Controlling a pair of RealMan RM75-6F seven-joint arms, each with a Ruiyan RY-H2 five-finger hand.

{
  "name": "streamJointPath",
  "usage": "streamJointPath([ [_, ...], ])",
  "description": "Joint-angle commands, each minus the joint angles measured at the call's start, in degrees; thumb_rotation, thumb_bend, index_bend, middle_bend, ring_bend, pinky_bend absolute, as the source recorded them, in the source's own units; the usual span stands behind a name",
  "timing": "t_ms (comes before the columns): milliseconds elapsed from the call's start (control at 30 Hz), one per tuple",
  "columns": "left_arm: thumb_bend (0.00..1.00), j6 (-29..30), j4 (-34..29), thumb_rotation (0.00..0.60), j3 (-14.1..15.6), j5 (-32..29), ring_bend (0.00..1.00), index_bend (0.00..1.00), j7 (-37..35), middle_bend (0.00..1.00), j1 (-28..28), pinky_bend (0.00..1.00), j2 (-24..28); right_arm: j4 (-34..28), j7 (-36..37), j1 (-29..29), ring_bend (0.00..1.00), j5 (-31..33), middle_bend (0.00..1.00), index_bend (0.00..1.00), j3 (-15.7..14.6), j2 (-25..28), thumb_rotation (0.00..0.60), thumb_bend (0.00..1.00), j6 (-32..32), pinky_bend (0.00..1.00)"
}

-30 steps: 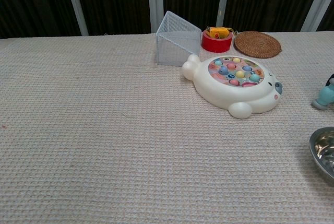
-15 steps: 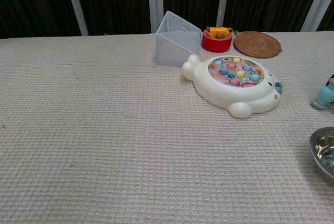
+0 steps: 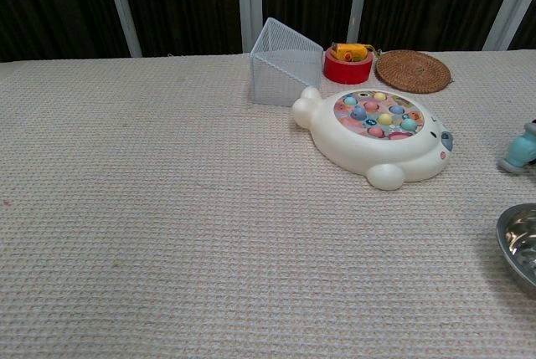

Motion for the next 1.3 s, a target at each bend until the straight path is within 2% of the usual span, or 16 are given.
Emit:
streamJointPath([
  [33, 0.09, -0.1, 0.0, 0.600, 0.0, 0.0, 0.00, 0.00, 0.0, 0.00, 0.0, 0.00, 0.0, 0.1, 0.1, 0.0, 0.29, 0.1, 0.45, 0.48, 0.0, -0.1, 0.600, 0.51, -0.1, 0.00],
  [467, 0.09, -0.1, -0.1, 0.600, 0.0, -0.2, 0.00, 0.00, 0.3, 0.00, -0.1, 0.00, -0.1, 0.8, 0.8, -0.2, 0.33, -0.3, 0.49, 0.54, 0.0, -0.6, 0.600, 0.58, 0.7, 0.01],
  [767, 0.09, -0.3, -0.2, 0.600, 0.0, -0.4, 0.00, 0.00, 0.4, 0.00, -0.2, 0.00, -0.1, 1.4, 1.1, -0.6, 0.38, -0.4, 0.53, 0.60, 0.1, -1.2, 0.600, 0.59, 1.9, 0.05],
  [1133, 0.09, -0.4, -0.2, 0.600, 0.1, -0.4, 0.00, 0.00, 0.5, 0.00, -0.3, 0.00, -0.1, 1.7, 2.1, -1.8, 0.47, -1.4, 0.62, 0.73, 1.2, -2.3, 0.600, 0.62, 8.5, 0.11],
  [1300, 0.09, -0.6, -0.3, 0.600, 0.1, -0.3, 0.00, 0.00, 0.7, 0.00, -0.4, 0.00, 0.0, 0.0, -0.7, -1.5, 0.51, -2.3, 0.66, 0.79, 2.2, -1.9, 0.600, 0.65, 12.3, 0.13],
])
